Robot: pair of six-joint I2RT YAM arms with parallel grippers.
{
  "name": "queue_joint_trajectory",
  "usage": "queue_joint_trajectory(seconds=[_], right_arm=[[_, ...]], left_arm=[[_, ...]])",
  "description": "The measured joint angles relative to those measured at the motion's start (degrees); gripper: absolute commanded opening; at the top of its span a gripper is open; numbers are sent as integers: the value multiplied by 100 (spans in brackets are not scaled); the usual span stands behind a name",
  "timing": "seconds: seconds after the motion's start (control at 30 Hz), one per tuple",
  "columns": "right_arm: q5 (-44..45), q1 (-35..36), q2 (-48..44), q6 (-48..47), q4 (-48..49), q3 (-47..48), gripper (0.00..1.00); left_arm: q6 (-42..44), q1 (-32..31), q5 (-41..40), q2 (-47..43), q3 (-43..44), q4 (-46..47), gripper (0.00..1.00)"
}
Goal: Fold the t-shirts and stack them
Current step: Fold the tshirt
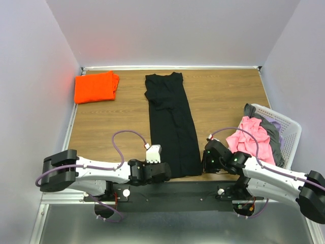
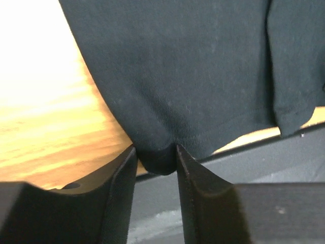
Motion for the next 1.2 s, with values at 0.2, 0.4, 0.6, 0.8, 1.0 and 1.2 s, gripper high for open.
queue_joint_trajectory(seconds=[0.2, 0.4, 0.6, 0.8, 1.0, 1.2], right_arm=[[2, 0, -22, 4, -2, -7, 5], [4, 0, -122, 20, -68, -9, 2], [177, 2, -356, 20, -144, 7, 2], [581, 2, -605, -4, -173, 452, 2], [1071, 2, -385, -133, -118, 870, 2], [1436, 9, -72, -284, 142, 1045, 2]], left_arm=[[-131, -103, 52, 70, 31, -20, 30], [-203, -144, 114, 131, 33, -26, 0], [-273, -162, 57, 116, 35, -33, 0], [-369, -175, -374, -168, 37, -31, 0], [-415, -173, -966, -533, 96, 33, 0], [-120, 133, -1390, -859, 20, 686, 0]])
